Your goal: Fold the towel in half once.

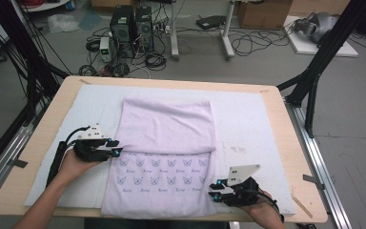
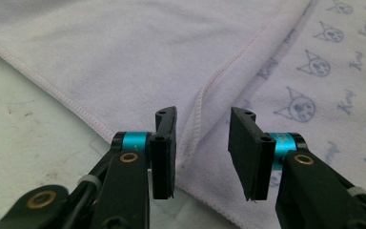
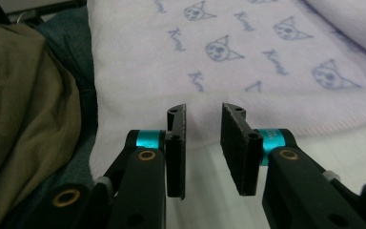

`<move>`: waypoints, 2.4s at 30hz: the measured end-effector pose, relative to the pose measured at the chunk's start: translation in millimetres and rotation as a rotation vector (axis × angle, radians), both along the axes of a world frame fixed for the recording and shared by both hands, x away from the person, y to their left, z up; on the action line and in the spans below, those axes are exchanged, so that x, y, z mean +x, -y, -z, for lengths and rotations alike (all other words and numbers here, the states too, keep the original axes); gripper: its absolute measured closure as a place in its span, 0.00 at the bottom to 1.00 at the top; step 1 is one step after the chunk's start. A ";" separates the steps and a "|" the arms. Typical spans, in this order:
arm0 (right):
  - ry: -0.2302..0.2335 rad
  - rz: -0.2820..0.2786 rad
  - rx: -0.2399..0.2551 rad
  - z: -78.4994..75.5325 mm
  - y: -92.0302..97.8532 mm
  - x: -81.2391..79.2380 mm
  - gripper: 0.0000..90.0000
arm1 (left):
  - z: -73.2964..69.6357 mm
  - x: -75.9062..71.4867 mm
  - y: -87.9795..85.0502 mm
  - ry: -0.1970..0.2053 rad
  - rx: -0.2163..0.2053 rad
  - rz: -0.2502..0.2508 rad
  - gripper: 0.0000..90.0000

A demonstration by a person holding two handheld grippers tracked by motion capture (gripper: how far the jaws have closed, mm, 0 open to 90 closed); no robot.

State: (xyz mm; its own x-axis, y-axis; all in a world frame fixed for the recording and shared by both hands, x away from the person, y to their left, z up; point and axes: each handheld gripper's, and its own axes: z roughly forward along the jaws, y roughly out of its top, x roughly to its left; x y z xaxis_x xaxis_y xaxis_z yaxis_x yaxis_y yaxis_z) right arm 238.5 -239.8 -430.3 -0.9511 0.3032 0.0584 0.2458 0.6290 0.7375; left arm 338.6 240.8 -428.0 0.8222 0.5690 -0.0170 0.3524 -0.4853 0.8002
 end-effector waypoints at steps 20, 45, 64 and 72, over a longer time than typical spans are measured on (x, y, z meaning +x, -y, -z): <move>-0.029 0.023 -0.021 -18.7 21.6 -5.9 0.91 | 1.1 -0.1 -1.8 0.002 0.004 -0.002 0.68; -0.005 0.017 -0.005 -8.0 2.6 23.9 0.74 | 1.9 0.2 -0.7 0.007 -0.007 -0.024 0.59; -0.068 0.169 0.048 -3.0 -0.3 145.5 0.61 | 10.8 14.2 7.3 -0.051 0.018 0.007 0.70; -0.096 0.140 -0.009 -2.0 -4.9 140.9 0.94 | 6.2 7.8 8.3 -0.026 0.021 0.026 0.96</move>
State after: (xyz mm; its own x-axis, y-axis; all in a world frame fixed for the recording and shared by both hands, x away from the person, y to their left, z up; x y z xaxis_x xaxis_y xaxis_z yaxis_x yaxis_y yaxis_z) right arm 379.5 -234.9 -428.3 -0.8897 0.4331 0.1440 0.4007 0.5902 0.7008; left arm 346.5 232.5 -434.2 0.8362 0.5478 -0.0267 0.3599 -0.5113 0.7804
